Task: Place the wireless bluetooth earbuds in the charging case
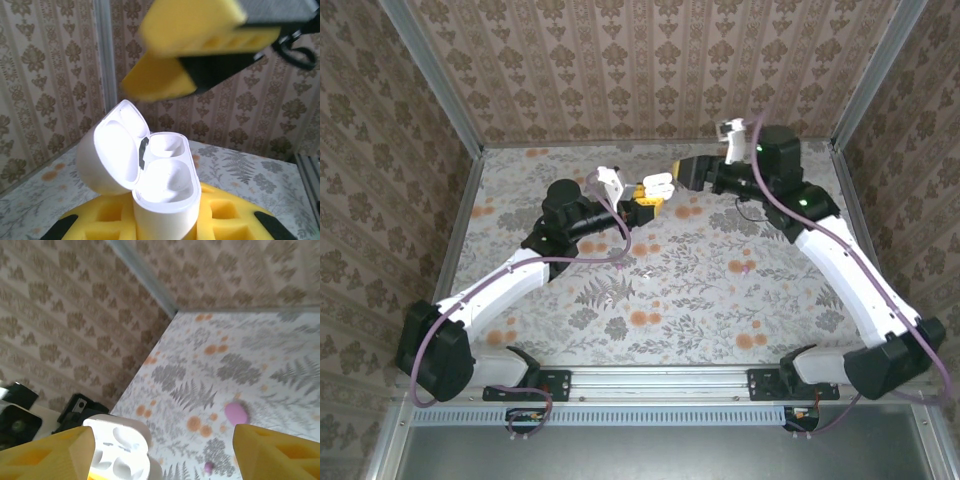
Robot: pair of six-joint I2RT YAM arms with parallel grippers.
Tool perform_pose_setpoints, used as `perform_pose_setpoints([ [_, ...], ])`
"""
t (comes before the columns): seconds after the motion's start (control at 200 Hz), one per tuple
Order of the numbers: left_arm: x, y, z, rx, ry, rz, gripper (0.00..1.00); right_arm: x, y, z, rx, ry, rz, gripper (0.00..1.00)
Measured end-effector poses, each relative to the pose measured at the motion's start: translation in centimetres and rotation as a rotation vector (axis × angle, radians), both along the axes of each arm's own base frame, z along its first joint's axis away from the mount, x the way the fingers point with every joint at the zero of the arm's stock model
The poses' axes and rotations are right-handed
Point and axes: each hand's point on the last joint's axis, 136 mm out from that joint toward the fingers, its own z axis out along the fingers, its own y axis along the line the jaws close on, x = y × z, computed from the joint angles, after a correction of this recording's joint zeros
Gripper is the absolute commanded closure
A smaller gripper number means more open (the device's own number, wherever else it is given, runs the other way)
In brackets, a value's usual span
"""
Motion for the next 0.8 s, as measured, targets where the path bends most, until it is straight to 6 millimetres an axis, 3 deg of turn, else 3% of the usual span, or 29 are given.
perform_pose_setpoints([
  [0.09, 0.4, 0.2, -0.8, 0.011, 0.012, 0.027, 0.78, -0.3, -4.2, 0.3, 0.008, -0.013, -0.142, 0.36],
  [0.175, 0.5, 0.3, -1.3, 0.017, 0.020, 0.037, 0.78, 0.5, -8.7, -1.8, -0.010, 0.042, -0.298, 0.43],
  [0.265, 0.6, 0.3, -1.3, 0.018, 0.018, 0.044, 0.79, 1.8, -12.6, -6.9, -0.043, 0.197, -0.423, 0.45],
  [0.36, 0.8, 0.5, -1.2, 0.017, 0.011, 0.059, 0.78, 2.5, -13.6, -14.3, -0.084, 0.411, -0.446, 0.50],
  [0.465, 0.7, 1.0, -1.0, 0.017, -0.006, 0.088, 0.78, 1.8, -11.5, -21.1, -0.099, 0.613, -0.367, 0.51],
  [0.545, 0.6, 1.6, -0.8, 0.014, -0.018, 0.113, 0.78, 1.4, -8.7, -24.2, -0.119, 0.705, -0.278, 0.51],
  [0.675, 0.2, 2.8, -0.4, 0.009, -0.043, 0.160, 0.78, 1.1, -2.8, -27.1, -0.201, 0.776, -0.089, 0.53],
  [0.8, -0.7, 4.4, 0.1, 0.008, -0.067, 0.209, 0.78, 1.9, 2.7, -28.1, -0.246, 0.786, 0.072, 0.53],
])
